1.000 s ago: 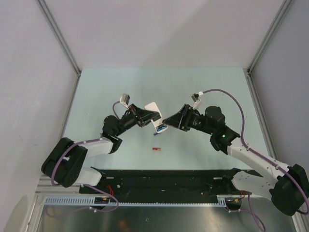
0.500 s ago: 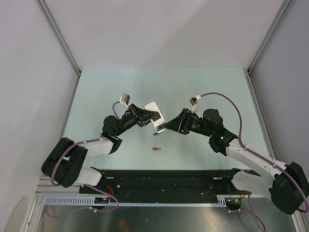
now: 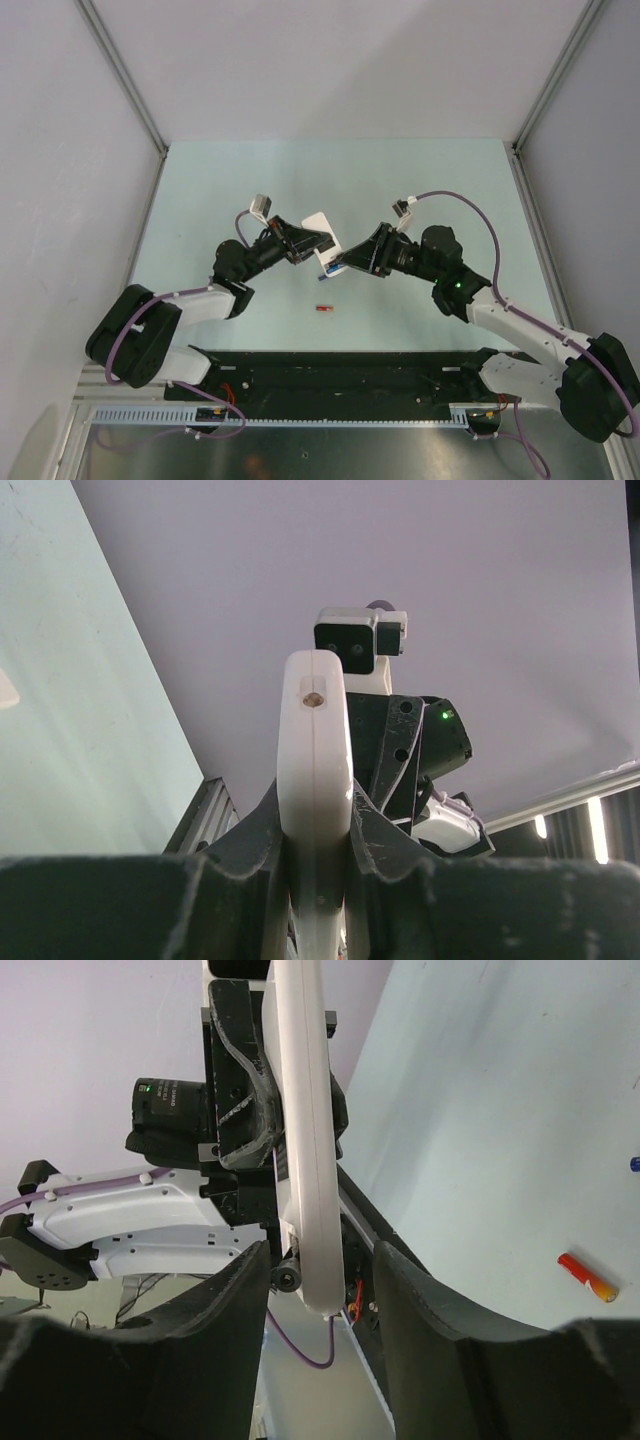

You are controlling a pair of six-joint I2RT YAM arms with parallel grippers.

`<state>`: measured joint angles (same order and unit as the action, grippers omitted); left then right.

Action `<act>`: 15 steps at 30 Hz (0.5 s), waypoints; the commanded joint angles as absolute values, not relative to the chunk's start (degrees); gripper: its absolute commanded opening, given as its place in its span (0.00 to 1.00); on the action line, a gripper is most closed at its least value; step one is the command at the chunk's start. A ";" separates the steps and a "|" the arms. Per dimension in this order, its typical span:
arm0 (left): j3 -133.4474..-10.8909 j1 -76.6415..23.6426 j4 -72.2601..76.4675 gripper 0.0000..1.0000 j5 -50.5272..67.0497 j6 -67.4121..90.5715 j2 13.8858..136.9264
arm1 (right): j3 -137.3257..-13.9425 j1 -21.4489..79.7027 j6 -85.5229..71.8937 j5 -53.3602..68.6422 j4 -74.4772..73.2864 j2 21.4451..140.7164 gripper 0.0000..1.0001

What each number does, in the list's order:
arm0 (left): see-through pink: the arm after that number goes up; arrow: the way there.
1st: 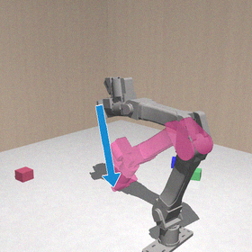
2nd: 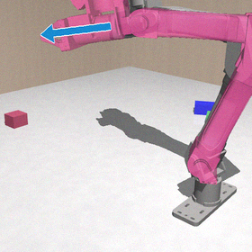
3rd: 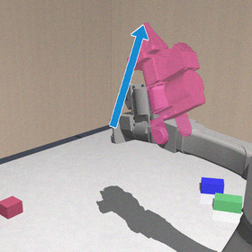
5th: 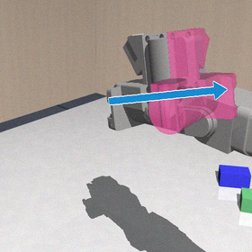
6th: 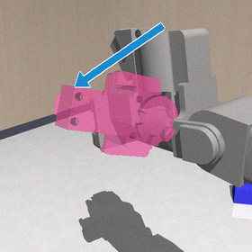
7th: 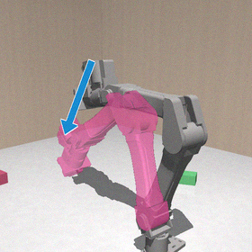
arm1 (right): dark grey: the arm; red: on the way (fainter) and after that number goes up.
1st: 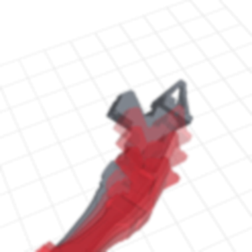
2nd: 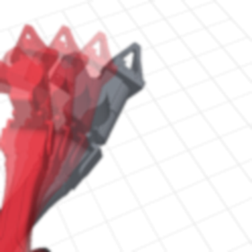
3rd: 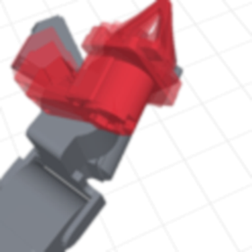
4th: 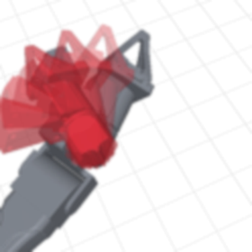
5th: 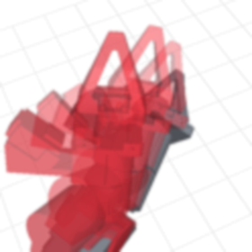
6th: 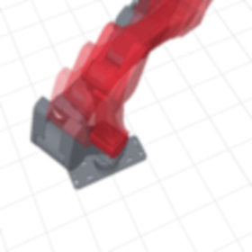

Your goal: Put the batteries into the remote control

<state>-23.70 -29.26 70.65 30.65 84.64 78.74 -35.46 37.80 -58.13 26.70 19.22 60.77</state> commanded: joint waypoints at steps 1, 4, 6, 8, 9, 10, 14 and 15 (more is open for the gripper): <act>-25.93 -29.88 74.36 0.00 30.76 85.43 76.91 | -35.24 37.97 -58.89 27.95 22.94 61.70 0.49; -25.93 -30.06 74.44 0.00 30.67 85.52 76.82 | -35.24 37.97 -58.98 28.12 23.46 62.31 0.45; -26.02 -30.06 74.36 0.00 30.67 85.60 76.90 | -35.33 38.23 -59.06 28.13 23.55 62.58 0.43; -26.02 -30.06 74.44 0.00 30.67 85.61 76.90 | -35.25 38.41 -59.06 28.21 23.64 62.84 0.42; -26.10 -30.15 74.53 0.00 30.67 85.61 76.90 | -35.24 38.50 -58.98 28.21 23.73 63.02 0.41; -26.10 -30.06 74.53 0.00 30.67 85.61 76.90 | -35.24 38.58 -59.06 28.13 23.82 63.02 0.40; -26.10 -30.23 74.62 0.00 30.67 85.69 76.82 | -35.24 38.93 -59.15 28.12 24.08 63.54 0.36; -26.10 -30.23 74.62 0.00 30.67 85.69 76.82 | -35.33 38.94 -59.06 28.04 24.26 63.63 0.35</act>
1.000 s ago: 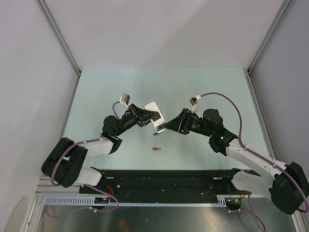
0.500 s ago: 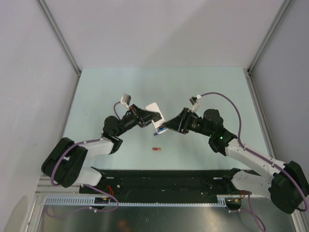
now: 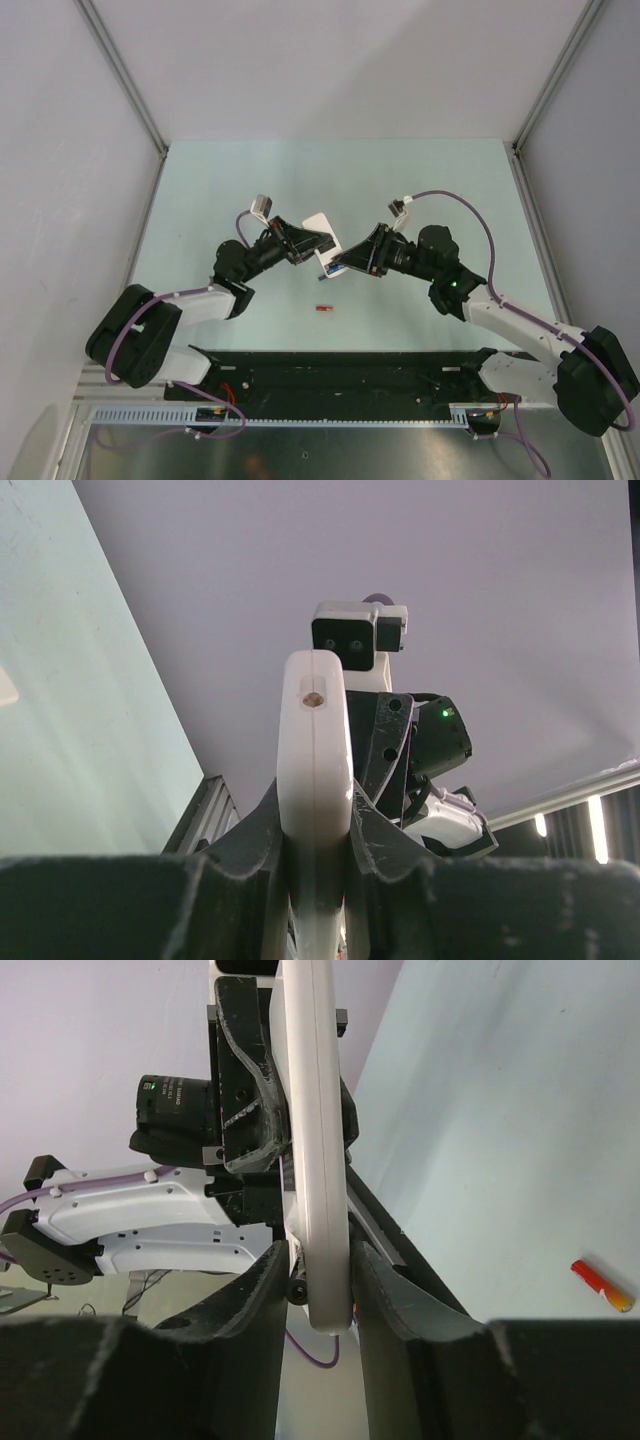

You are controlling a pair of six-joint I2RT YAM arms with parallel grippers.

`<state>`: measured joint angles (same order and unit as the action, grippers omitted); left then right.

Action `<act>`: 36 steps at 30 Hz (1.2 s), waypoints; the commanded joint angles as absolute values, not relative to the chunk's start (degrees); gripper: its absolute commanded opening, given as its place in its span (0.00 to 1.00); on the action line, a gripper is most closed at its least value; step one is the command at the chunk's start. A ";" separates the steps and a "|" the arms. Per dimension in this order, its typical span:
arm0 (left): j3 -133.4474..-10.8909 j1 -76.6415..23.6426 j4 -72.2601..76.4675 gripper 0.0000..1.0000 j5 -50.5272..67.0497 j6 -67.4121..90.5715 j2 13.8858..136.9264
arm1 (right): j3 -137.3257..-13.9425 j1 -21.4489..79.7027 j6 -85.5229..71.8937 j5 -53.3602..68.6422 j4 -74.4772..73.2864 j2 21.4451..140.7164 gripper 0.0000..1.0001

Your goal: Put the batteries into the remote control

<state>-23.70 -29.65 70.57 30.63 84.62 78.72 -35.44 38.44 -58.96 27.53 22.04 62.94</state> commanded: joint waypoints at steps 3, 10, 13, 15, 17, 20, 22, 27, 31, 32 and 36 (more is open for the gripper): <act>-26.10 -30.23 74.62 0.00 30.59 85.69 76.73 | -35.25 39.46 -59.24 28.04 24.61 64.07 0.32; -26.02 -30.23 74.71 0.00 30.50 85.69 76.55 | -35.24 40.08 -59.59 28.04 25.31 64.86 0.23; -25.93 -30.41 74.71 0.00 30.50 85.69 76.55 | -35.24 40.17 -59.59 28.04 25.49 64.95 0.18; -26.02 -30.32 74.71 0.00 30.50 85.69 76.64 | -35.24 40.43 -59.68 28.04 25.58 65.21 0.15; -26.02 -30.41 74.71 0.00 30.41 85.78 76.64 | -35.24 40.43 -59.76 27.95 25.66 65.48 0.13; -26.10 -30.59 74.71 0.00 30.32 85.69 76.73 | -35.24 40.69 -60.03 27.77 26.01 65.92 0.08; -26.19 -30.67 74.71 0.00 30.06 85.69 76.82 | -35.24 40.87 -60.47 27.69 26.10 66.62 0.01; -25.93 -31.11 74.71 0.00 28.83 85.25 76.20 | -35.33 41.66 -60.65 26.81 25.84 67.59 0.00; -25.84 -31.55 74.71 0.00 28.21 84.99 75.94 | -35.33 42.36 -60.38 26.02 25.40 67.68 0.00; -25.75 -31.55 74.71 0.00 28.04 84.90 75.85 | -35.25 42.80 -59.86 25.75 25.23 67.59 0.00; -25.14 -31.99 74.62 0.00 26.55 84.20 74.80 | -35.24 43.42 -58.71 23.65 24.17 66.80 0.00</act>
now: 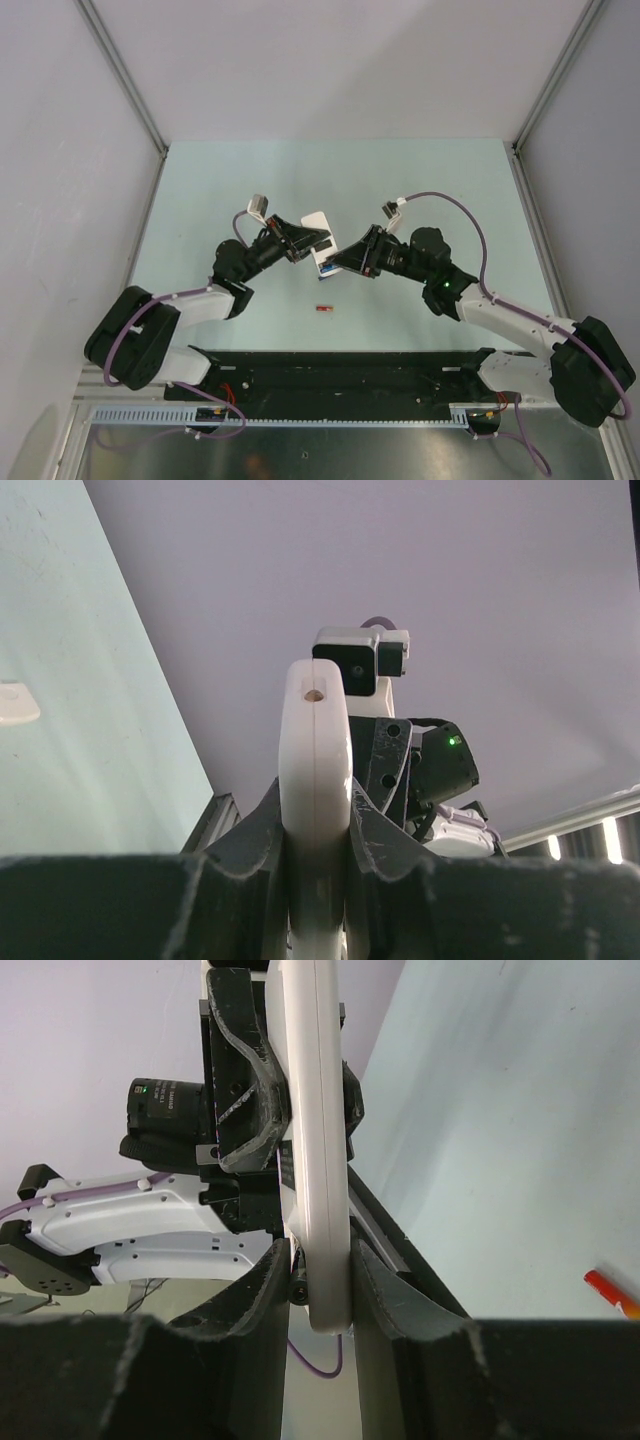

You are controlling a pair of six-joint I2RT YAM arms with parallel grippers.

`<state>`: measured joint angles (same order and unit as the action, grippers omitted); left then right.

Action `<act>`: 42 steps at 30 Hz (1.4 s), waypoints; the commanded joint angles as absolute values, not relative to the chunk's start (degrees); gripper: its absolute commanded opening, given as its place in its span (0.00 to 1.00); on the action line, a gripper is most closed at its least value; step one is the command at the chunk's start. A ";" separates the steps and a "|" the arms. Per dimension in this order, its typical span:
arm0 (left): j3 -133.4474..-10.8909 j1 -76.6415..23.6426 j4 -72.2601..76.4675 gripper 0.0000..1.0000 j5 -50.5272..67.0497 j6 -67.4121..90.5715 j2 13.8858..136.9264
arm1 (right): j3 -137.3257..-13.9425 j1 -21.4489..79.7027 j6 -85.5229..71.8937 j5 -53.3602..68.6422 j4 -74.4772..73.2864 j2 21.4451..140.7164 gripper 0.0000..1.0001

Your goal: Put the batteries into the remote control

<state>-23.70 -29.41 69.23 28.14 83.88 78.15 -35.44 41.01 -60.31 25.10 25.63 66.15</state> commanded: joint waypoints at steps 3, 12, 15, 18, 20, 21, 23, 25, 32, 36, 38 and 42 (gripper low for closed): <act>-25.05 -32.26 74.01 0.00 26.37 83.50 74.10 | -35.33 43.33 -58.45 23.38 23.29 66.71 0.00; -24.61 -32.26 73.13 0.00 30.23 82.61 75.85 | -36.74 41.05 -57.40 28.82 21.36 66.71 0.00; -24.70 -32.26 73.13 0.03 31.29 82.79 76.55 | -37.79 40.69 -56.69 31.55 20.74 67.23 0.00; -24.87 -32.17 73.13 0.06 31.90 82.53 76.20 | -38.76 40.17 -55.99 34.10 20.22 67.67 0.00; -24.96 -32.08 73.13 0.07 32.60 82.44 76.03 | -39.02 39.82 -55.46 35.41 19.60 67.67 0.00; -25.05 -32.08 73.13 0.09 32.87 82.44 76.03 | -39.20 39.55 -55.37 35.85 19.51 67.68 0.00; -25.05 -31.91 73.13 0.13 33.40 82.53 75.94 | -39.29 38.94 -55.37 37.26 19.51 67.59 0.00; -25.14 -31.64 73.13 0.16 34.27 82.79 76.03 | -39.64 38.50 -55.20 38.05 19.34 67.76 0.00; -25.75 -31.46 73.21 0.25 37.44 82.71 76.20 | -40.87 36.83 -54.41 41.48 17.93 68.20 0.00; -26.89 -31.55 73.30 0.25 39.72 82.71 76.82 | -41.22 35.95 -54.05 42.45 16.96 68.38 0.00; -26.98 -31.47 73.39 0.06 40.52 82.53 76.82 | -41.57 35.51 -53.88 43.24 16.53 68.47 0.00; -26.19 -31.46 73.39 0.00 39.03 82.44 76.20 | -42.10 35.33 -53.44 43.42 15.65 68.64 0.00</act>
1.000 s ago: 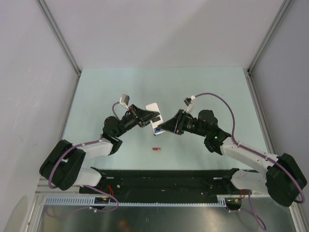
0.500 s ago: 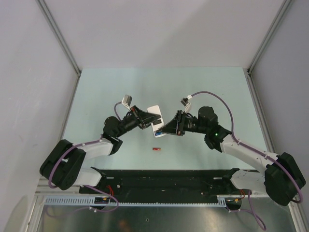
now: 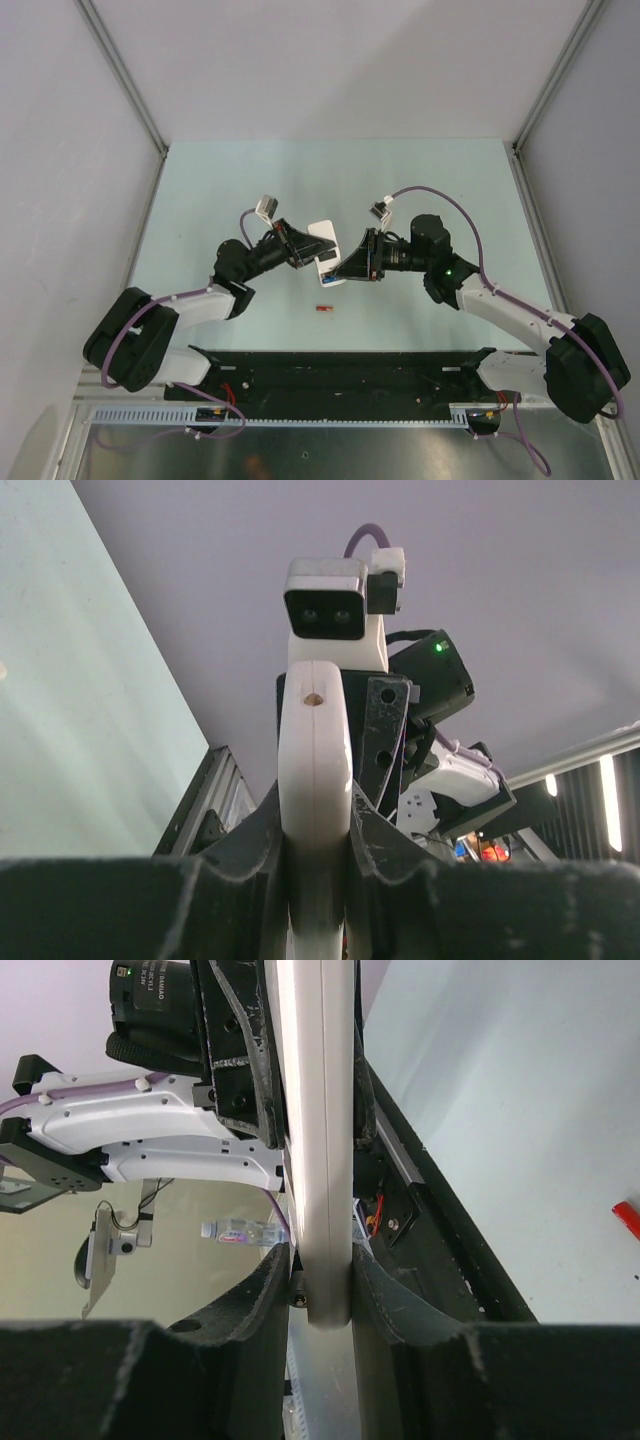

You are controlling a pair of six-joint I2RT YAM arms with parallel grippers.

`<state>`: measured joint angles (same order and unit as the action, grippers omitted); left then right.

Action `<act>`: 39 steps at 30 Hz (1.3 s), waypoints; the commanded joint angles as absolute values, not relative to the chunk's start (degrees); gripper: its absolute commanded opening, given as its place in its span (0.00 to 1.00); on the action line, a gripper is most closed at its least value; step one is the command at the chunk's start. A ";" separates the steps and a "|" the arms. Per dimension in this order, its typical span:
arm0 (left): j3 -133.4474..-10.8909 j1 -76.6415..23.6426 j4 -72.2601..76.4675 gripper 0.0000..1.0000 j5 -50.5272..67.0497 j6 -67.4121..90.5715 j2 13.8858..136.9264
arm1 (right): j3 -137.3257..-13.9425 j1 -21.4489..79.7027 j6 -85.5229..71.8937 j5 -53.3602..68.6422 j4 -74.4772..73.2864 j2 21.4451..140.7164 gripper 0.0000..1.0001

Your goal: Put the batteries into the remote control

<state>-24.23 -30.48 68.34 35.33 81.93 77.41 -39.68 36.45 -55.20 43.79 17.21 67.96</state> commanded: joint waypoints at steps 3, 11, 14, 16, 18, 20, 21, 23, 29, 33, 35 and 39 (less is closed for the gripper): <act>-25.40 -31.46 73.39 0.00 36.92 82.70 75.59 | -42.19 35.42 -53.79 42.45 15.29 68.29 0.00; -24.08 -31.55 72.43 0.00 33.05 82.27 73.39 | -43.41 37.35 -51.96 39.21 13.02 69.78 0.00; -23.73 -31.55 71.19 0.00 32.52 81.57 72.51 | -45.61 38.14 -49.75 36.39 7.30 70.05 0.00; -23.56 -31.55 70.58 0.00 32.08 81.12 72.07 | -45.70 37.97 -50.01 36.47 7.29 69.96 0.00; -23.20 -31.55 69.96 0.00 31.73 80.86 71.81 | -45.70 37.36 -50.80 36.47 7.64 69.70 0.00; -23.03 -31.55 69.52 0.00 31.20 80.51 71.46 | -45.79 37.09 -51.41 36.30 7.82 69.35 0.09; -22.85 -31.55 69.17 0.00 30.94 80.42 71.37 | -45.70 36.92 -51.59 36.04 7.91 69.08 0.17; -22.76 -31.55 68.56 0.00 30.59 79.89 71.11 | -45.79 36.83 -52.12 35.25 7.74 68.73 0.23; -22.15 -31.55 66.45 0.00 29.71 79.10 70.58 | -45.79 36.83 -53.70 34.28 8.17 68.03 0.40; -22.06 -31.46 65.92 0.00 29.36 78.84 70.31 | -45.79 36.56 -55.02 33.66 9.31 67.15 0.53; -22.06 -31.46 65.66 0.00 29.36 78.66 70.22 | -45.88 36.30 -55.55 33.49 9.40 66.54 0.56; -21.80 -31.55 65.48 0.00 28.92 78.57 69.96 | -45.79 35.77 -55.99 32.87 8.97 65.39 0.57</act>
